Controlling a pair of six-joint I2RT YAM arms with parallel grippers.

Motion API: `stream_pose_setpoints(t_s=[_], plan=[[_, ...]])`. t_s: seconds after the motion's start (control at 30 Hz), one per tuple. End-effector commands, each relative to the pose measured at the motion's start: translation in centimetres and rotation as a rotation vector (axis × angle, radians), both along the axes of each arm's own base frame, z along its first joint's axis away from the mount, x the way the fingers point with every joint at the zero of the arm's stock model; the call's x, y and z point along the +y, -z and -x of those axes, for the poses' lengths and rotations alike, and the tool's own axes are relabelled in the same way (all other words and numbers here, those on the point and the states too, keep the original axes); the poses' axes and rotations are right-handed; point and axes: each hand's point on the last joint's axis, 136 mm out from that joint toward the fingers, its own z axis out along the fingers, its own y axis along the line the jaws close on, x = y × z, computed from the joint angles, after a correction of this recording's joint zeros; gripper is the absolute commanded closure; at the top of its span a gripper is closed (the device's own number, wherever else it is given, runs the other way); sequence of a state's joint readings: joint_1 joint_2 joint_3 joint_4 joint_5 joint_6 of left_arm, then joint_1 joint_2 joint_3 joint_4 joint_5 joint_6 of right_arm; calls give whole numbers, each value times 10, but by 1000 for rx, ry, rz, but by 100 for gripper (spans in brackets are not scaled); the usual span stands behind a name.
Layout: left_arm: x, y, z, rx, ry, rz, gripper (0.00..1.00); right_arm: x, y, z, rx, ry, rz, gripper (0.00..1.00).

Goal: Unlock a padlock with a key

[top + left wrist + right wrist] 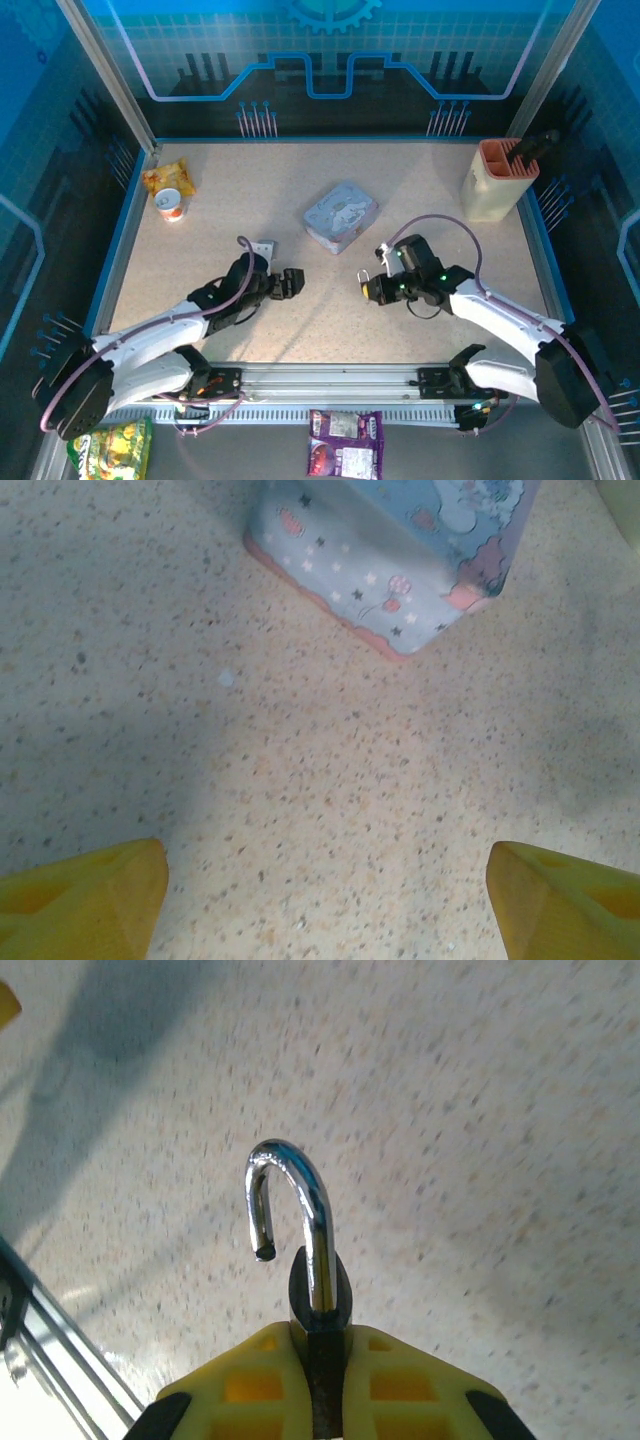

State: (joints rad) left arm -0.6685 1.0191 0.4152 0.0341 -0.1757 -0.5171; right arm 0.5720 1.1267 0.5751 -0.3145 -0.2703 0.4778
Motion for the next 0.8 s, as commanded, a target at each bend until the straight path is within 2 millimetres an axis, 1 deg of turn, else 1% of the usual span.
stream_pose_setpoints(t_s=[0.0, 0.1, 0.27, 0.4, 0.63, 0.77], plan=[[10, 9, 12, 30, -7, -8, 15, -1, 16, 30, 100, -14, 14, 100], [18, 11, 19, 25, -23, 0, 13, -4, 31, 47, 149, -13, 35, 100], [28, 9, 24, -5, -54, 22, 9, -14, 48, 59, 199, 24, 48, 100], [31, 6, 25, -19, -63, 33, 8, -16, 58, 63, 230, 37, 57, 100], [32, 8, 25, -17, -66, 29, 8, -18, 70, 65, 277, 49, 92, 100], [34, 7, 25, -22, -75, 27, 8, -21, 71, 64, 271, 48, 117, 96]])
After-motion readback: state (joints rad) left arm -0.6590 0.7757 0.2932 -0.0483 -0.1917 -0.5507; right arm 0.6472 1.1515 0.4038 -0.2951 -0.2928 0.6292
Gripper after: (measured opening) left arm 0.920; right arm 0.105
